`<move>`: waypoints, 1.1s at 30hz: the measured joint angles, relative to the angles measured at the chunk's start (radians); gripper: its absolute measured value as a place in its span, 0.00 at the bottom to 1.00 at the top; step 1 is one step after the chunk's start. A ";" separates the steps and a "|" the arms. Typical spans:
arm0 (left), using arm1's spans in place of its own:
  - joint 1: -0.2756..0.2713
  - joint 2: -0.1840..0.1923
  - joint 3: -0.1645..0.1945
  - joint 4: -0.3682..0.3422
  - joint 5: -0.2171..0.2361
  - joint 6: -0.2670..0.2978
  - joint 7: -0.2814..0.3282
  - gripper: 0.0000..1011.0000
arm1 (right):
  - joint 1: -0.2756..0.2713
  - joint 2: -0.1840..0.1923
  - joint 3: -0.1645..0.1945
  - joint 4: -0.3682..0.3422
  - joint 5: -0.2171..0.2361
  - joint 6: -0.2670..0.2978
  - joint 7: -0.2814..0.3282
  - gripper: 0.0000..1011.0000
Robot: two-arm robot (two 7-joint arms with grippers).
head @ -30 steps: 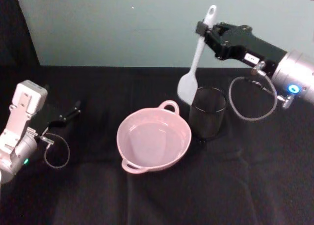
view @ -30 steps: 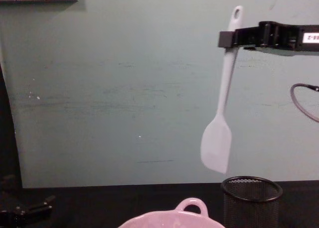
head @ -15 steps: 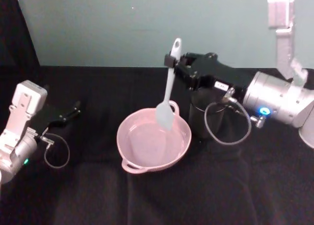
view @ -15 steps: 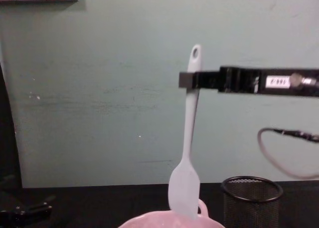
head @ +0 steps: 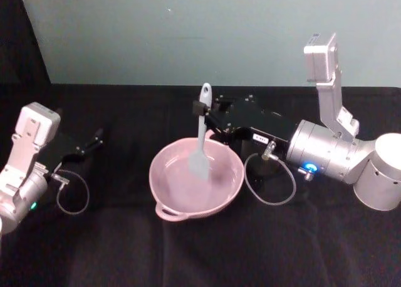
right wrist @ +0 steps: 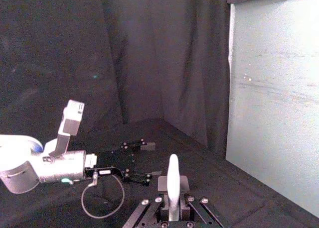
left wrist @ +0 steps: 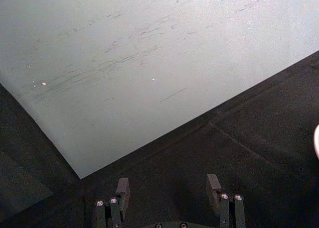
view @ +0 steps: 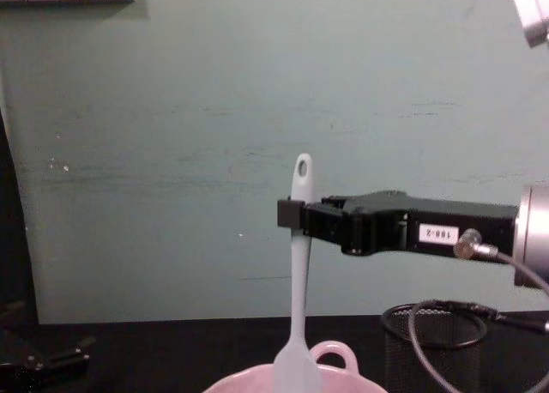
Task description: Use the one hand to pick up the spoon and stir the clear water in the bowl.
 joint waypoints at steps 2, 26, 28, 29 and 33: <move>0.000 0.000 0.000 0.000 0.000 0.000 0.000 1.00 | 0.002 -0.010 -0.003 0.027 -0.010 -0.020 0.019 0.11; 0.000 0.000 0.000 0.000 0.000 0.000 0.000 1.00 | -0.008 -0.059 -0.001 0.125 -0.067 -0.081 0.111 0.11; 0.000 0.000 0.000 0.000 0.000 0.000 0.000 1.00 | -0.011 -0.059 -0.003 0.121 -0.065 -0.074 0.118 0.11; 0.000 0.000 0.000 0.000 0.000 0.000 0.000 1.00 | -0.013 -0.058 -0.003 0.120 -0.064 -0.072 0.120 0.11; 0.000 0.000 0.000 0.000 0.000 0.000 0.000 1.00 | -0.016 -0.059 -0.007 0.115 -0.057 -0.061 0.129 0.11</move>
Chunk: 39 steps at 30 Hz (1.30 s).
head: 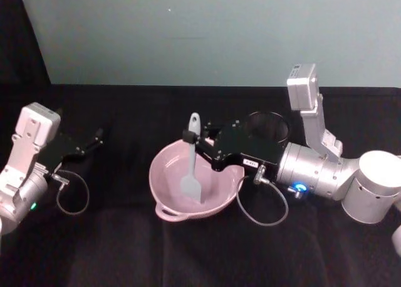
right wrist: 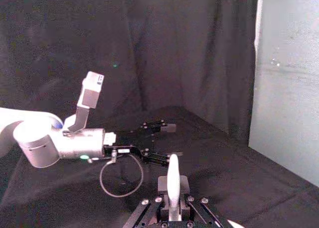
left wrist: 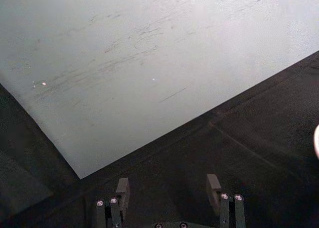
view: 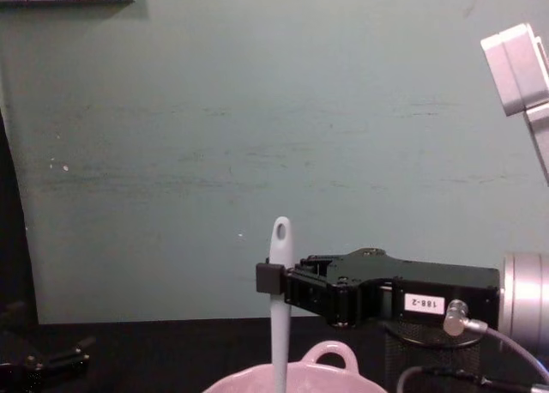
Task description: Use the one hand to pick up the spoon and stir the clear water in the bowl.
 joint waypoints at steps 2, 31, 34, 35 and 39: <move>0.000 0.000 0.000 0.000 0.000 0.000 0.000 1.00 | 0.000 -0.003 -0.004 -0.001 0.003 0.005 0.003 0.11; 0.000 0.000 0.000 0.000 0.000 0.000 0.000 1.00 | 0.086 -0.184 -0.017 0.224 -0.092 -0.135 -0.068 0.11; 0.000 0.000 0.000 0.000 0.000 0.000 0.000 1.00 | 0.096 -0.195 -0.005 0.250 -0.103 -0.149 -0.075 0.11; 0.000 0.000 0.000 0.000 0.000 0.000 0.000 1.00 | 0.098 -0.197 -0.002 0.257 -0.106 -0.153 -0.077 0.11; 0.000 0.000 0.000 0.000 0.000 0.000 0.000 1.00 | 0.108 -0.204 0.012 0.283 -0.118 -0.166 -0.081 0.11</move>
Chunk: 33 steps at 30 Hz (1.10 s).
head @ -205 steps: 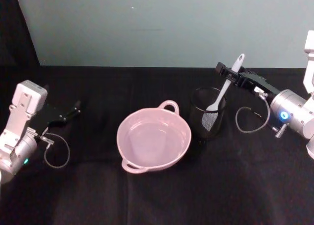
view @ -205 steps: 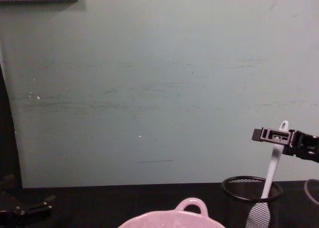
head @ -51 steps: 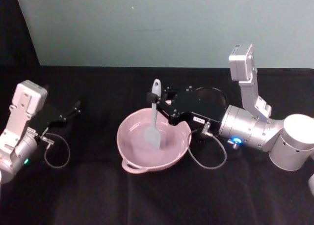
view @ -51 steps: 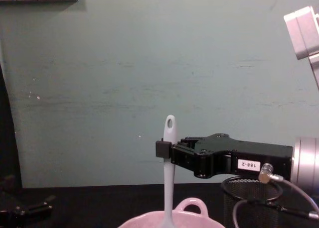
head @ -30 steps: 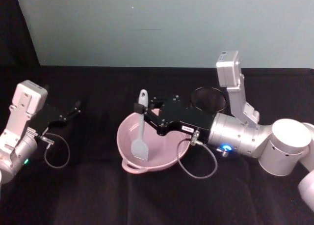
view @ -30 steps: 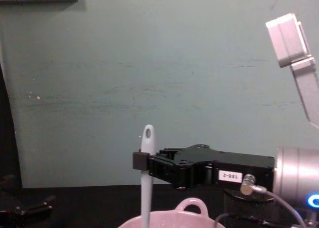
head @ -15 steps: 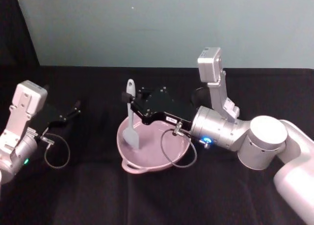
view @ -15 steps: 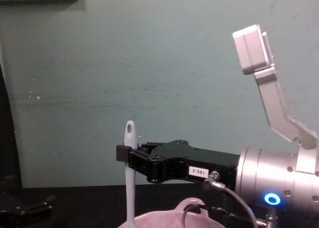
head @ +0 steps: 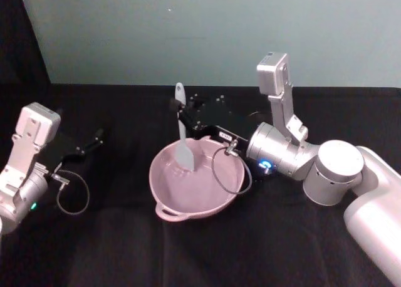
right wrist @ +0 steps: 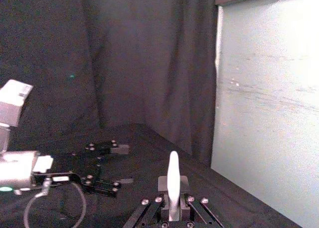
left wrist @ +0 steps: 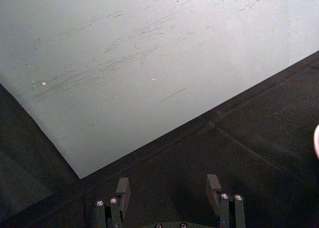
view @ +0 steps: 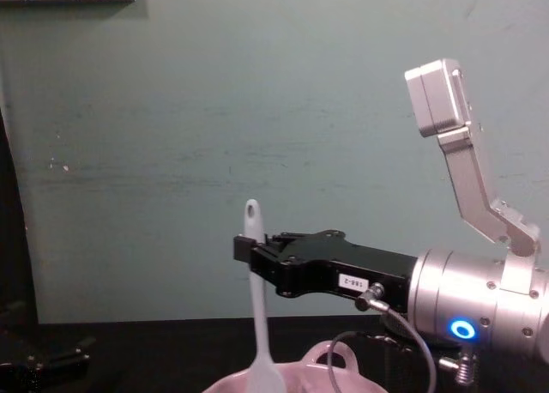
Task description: Use the one hand to pick up the spoon and stir the clear water in the bowl.
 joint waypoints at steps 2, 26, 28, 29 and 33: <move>0.000 0.000 0.000 0.000 0.000 0.000 0.000 1.00 | 0.005 -0.002 0.008 0.014 -0.007 -0.005 -0.001 0.11; 0.000 0.000 0.000 0.000 0.000 0.000 0.000 1.00 | -0.103 0.129 0.074 -0.169 0.023 0.034 0.083 0.11; 0.000 0.000 0.000 0.000 0.000 0.000 0.000 1.00 | -0.115 0.139 0.075 -0.190 0.038 0.044 0.092 0.11; 0.000 0.000 0.000 0.000 0.000 0.000 0.000 1.00 | -0.125 0.148 0.075 -0.208 0.051 0.053 0.099 0.11; 0.000 0.000 0.000 0.000 0.000 0.000 0.000 1.00 | -0.143 0.164 0.071 -0.245 0.087 0.078 0.117 0.11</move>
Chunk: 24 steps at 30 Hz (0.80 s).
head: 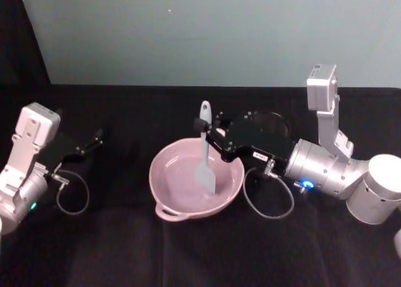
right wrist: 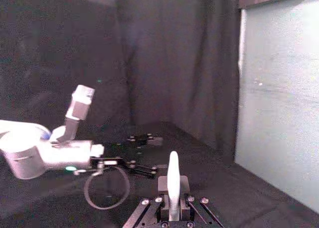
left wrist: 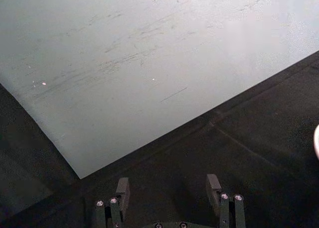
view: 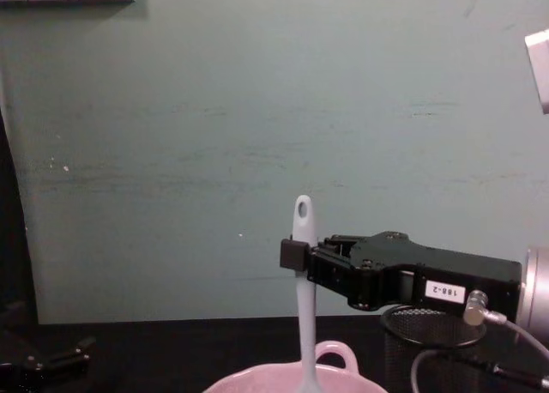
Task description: Use the one hand to pick up the spoon and stir the clear water in the bowl.
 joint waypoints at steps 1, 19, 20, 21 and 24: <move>0.000 0.000 0.000 0.000 0.000 0.000 0.000 1.00 | -0.003 0.002 -0.002 -0.005 0.005 0.004 0.002 0.11; 0.000 0.000 0.000 0.000 0.000 0.000 0.000 1.00 | 0.038 -0.073 -0.073 0.060 0.053 0.016 -0.008 0.11; 0.000 0.000 0.000 0.000 0.000 0.000 0.000 1.00 | 0.042 -0.081 -0.073 0.070 0.056 0.015 -0.010 0.11; 0.000 0.000 0.000 0.000 0.000 0.000 0.000 1.00 | 0.046 -0.087 -0.073 0.078 0.059 0.013 -0.013 0.11; 0.000 0.000 0.000 0.000 0.000 0.000 0.000 1.00 | 0.066 -0.118 -0.068 0.116 0.066 -0.003 -0.025 0.11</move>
